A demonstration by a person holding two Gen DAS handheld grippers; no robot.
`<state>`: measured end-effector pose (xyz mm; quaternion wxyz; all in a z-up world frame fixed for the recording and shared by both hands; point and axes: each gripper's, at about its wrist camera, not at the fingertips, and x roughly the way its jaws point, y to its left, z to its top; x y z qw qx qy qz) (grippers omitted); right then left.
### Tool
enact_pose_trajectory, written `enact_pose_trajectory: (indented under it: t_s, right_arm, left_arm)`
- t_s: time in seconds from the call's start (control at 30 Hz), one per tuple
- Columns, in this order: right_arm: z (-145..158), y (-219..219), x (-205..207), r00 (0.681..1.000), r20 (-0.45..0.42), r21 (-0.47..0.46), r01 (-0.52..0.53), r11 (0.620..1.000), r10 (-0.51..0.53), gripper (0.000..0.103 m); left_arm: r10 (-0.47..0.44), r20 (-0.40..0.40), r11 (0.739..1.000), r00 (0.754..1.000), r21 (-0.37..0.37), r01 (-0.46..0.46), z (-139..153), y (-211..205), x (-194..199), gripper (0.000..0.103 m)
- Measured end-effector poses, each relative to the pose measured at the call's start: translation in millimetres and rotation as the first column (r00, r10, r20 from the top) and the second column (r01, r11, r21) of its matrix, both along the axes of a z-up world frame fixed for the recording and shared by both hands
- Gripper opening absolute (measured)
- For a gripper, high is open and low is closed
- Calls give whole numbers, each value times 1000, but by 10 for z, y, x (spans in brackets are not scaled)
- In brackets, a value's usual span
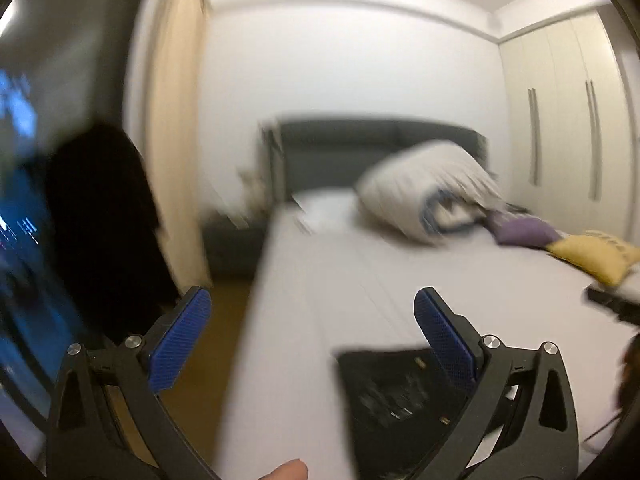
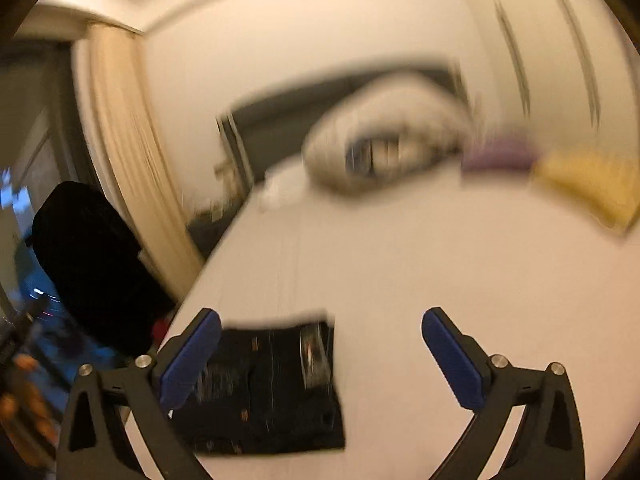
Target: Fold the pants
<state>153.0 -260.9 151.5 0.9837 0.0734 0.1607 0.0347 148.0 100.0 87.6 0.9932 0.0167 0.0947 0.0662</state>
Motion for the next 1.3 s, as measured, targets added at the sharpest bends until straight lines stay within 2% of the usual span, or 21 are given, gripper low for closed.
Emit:
enact_pose_trajectory:
  t_s: [0.07, 0.1, 0.17, 0.23, 0.3, 0.33, 0.4, 0.47, 0.57, 0.63, 0.7, 0.73, 0.8, 0.9, 1.03, 1.13, 1.3]
  right_arm:
    - [397, 192, -287, 991, 127, -91, 56, 994, -44, 103]
    - [593, 271, -474, 978, 200, -127, 87, 988, -61, 103]
    - [881, 401, -736, 958, 283, -147, 100, 984, -55, 103]
    - [1113, 430, -975, 942, 333, -131, 99, 986, -51, 103]
    - [1328, 436, -1228, 924, 378, -99, 103, 990, -58, 103]
    - [1393, 434, -1365, 919, 390, -90, 103, 991, -60, 103]
    - [1515, 437, -1597, 902, 427, -72, 110, 991, -69, 103]
    - [1600, 476, -1811, 889, 451, -66, 123, 990, -81, 103]
    - [1606, 580, -1893, 913, 399, -90, 135, 987, -89, 103]
    - [1538, 655, -1832, 944, 318, -104, 131, 986, -92, 103]
    - [1375, 711, -1695, 975, 204, -96, 104, 990, -82, 103]
    - [1287, 715, -1625, 984, 160, -95, 90, 991, -74, 103]
    - [1070, 768, -1399, 996, 20, -97, 85, 992, -84, 103]
    - [759, 804, -1117, 987, -139, -81, 67, 994, -78, 103]
    - [403, 884, -1096, 975, -213, -86, 52, 995, -69, 103]
    - [230, 947, -1035, 968, -241, -106, 45, 993, -69, 103]
    - [62, 943, -1030, 962, -260, -122, 51, 991, -81, 103]
  left_arm:
    - [37, 92, 998, 995, 49, -41, 298, -208, -285, 103]
    - [29, 128, 998, 991, 47, -35, 405, -222, -430, 103]
    - [-17, 154, 1000, 988, 10, 16, 621, -173, -716, 103]
    - [-31, 142, 999, 989, -1, 32, 801, -99, -948, 103]
    - [8, 129, 999, 992, 37, -13, 949, -117, -1151, 103]
    - [32, 130, 996, 991, 79, -43, 1013, -131, -1286, 103]
    - [27, 152, 989, 988, 142, -48, 1119, -190, -1499, 103]
    - [38, 159, 987, 986, 150, -63, 1183, -211, -1715, 103]
    - [127, 101, 985, 987, 104, -138, 1178, -233, -1780, 103]
    - [121, 2, 991, 993, 49, -121, 1066, -224, -1677, 103]
    - [119, -105, 993, 987, 12, -118, 886, -220, -1533, 103]
    - [94, -174, 995, 980, -8, -97, 743, -231, -1471, 103]
    - [48, -261, 998, 964, -27, -58, 477, -278, -1349, 103]
    - [21, -367, 999, 930, -37, -37, 90, -350, -1189, 103]
    - [-22, -471, 996, 882, -85, -21, -369, -471, -1093, 103]
    - [-51, -512, 993, 858, -114, -9, -576, -553, -974, 103]
    - [-53, -545, 994, 836, -110, -8, -815, -653, -866, 103]
